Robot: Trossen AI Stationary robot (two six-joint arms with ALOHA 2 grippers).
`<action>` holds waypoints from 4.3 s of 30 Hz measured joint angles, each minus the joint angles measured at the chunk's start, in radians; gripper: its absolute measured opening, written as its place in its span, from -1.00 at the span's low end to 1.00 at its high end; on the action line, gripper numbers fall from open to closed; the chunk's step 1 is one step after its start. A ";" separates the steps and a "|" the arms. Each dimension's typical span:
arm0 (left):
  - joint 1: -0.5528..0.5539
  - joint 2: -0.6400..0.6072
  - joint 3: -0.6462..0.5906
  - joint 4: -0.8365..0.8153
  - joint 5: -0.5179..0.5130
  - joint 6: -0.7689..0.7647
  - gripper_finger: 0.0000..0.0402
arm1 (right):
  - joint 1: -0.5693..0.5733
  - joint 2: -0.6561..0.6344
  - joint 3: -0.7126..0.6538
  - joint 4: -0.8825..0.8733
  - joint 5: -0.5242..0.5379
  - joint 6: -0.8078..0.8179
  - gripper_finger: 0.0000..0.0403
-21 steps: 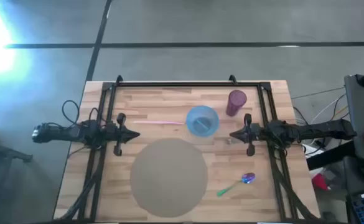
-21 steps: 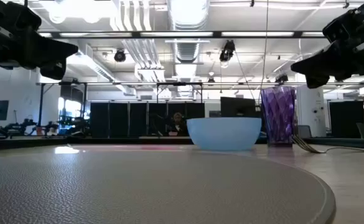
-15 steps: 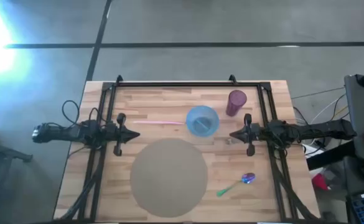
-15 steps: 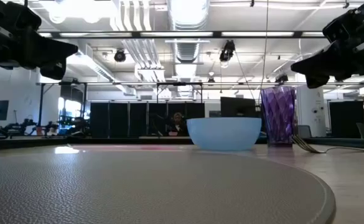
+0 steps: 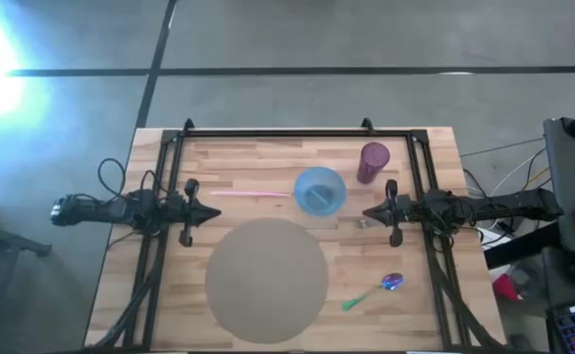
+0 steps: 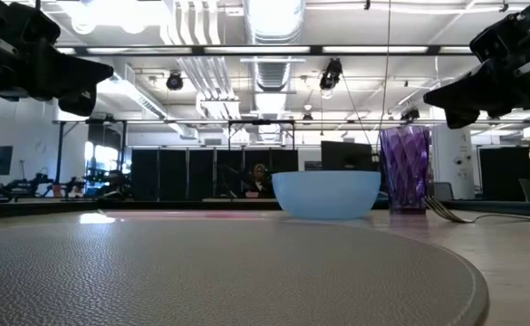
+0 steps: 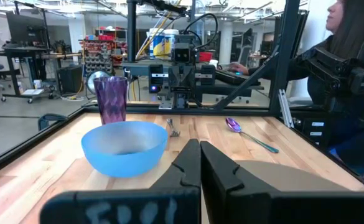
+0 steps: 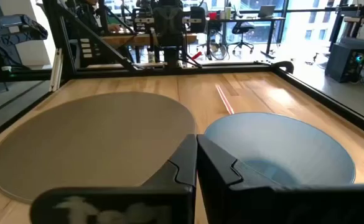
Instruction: Pick & Place Utensil
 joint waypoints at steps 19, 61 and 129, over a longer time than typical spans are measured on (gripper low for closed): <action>0.000 0.000 0.000 0.001 -0.005 0.000 -1.00 | 0.000 0.000 0.000 0.000 0.000 0.000 -0.96; 0.000 0.000 0.000 0.002 -0.003 0.000 -1.00 | 0.000 0.000 0.000 0.001 0.000 0.000 -0.96; 0.000 0.000 0.000 -0.002 0.001 -0.103 -1.00 | 0.002 0.595 0.880 -0.653 -0.027 -0.063 -0.05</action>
